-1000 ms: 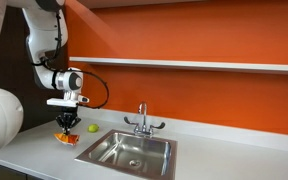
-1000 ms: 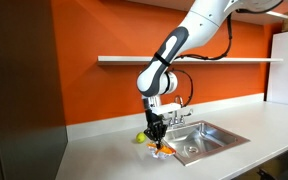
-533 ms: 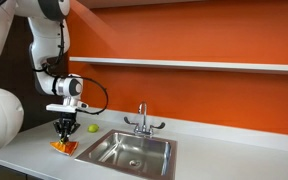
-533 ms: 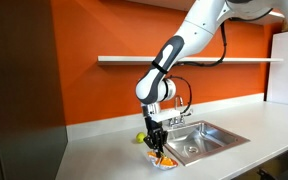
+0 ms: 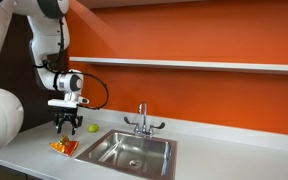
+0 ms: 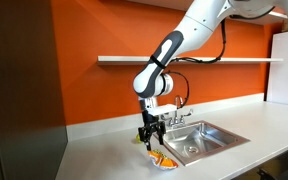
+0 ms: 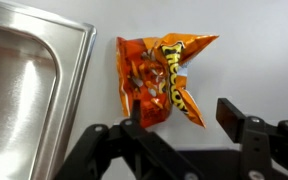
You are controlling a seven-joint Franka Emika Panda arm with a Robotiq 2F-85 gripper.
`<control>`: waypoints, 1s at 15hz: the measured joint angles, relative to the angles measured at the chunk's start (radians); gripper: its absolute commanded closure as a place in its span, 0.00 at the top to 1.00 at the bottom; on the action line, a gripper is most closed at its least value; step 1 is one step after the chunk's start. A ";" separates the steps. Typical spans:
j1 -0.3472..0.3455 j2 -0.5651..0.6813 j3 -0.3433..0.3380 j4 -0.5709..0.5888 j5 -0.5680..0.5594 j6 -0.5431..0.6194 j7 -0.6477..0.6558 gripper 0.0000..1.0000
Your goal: Remove the orange packet from the sink and put it on the left side of the counter
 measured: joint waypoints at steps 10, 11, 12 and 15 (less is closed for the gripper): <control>-0.016 -0.264 -0.026 -0.097 0.005 -0.071 0.067 1.00; -0.023 -0.299 -0.036 -0.121 0.005 -0.071 0.084 1.00; -0.032 -0.335 -0.046 -0.146 0.005 -0.071 0.101 1.00; -0.068 -0.454 -0.076 -0.230 0.005 -0.071 0.156 1.00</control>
